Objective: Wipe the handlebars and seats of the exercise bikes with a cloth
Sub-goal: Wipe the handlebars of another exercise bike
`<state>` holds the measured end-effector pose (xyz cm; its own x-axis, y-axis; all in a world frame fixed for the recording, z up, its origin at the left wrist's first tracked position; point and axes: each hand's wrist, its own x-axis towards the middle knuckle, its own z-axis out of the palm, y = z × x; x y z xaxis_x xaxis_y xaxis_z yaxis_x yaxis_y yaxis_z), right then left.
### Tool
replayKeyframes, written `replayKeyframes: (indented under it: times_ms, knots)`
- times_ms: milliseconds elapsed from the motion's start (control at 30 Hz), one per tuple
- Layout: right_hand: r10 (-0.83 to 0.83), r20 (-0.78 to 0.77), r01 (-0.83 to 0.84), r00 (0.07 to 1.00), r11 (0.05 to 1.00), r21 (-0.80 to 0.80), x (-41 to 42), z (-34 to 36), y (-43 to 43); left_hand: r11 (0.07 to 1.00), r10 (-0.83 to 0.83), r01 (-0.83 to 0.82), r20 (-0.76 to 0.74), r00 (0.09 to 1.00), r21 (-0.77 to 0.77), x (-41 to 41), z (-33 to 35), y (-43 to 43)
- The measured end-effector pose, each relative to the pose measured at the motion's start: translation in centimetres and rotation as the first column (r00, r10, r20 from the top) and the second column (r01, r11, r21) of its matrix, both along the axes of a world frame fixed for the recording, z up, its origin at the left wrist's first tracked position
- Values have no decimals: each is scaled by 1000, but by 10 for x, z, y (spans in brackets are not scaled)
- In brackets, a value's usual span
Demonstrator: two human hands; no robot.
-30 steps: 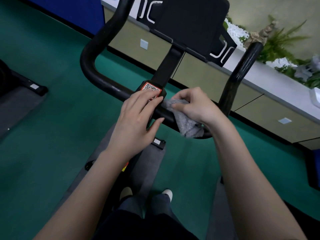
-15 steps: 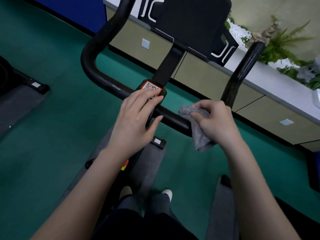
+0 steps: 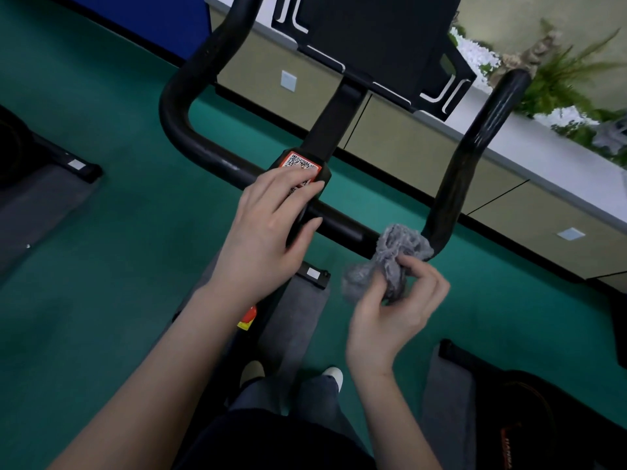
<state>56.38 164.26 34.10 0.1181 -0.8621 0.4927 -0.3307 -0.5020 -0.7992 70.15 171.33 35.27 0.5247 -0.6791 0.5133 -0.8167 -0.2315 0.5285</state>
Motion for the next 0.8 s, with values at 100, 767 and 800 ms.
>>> replayKeyframes:
  times_ms: [100, 767, 800]
  knots:
    - [-29, 130, 10, 991, 990, 143, 8, -7, 14, 999, -27, 26, -30, 999, -20, 1, 1, 1]
    - [-85, 451, -81, 888, 938, 336, 56, -31, 39, 988, -151, 147, -114, 982, -40, 11, 7, 7]
    - [-92, 462, -81, 882, 936, 342, 52, -32, 37, 989, -146, 142, -111, 983, -40, 11, 7, 7]
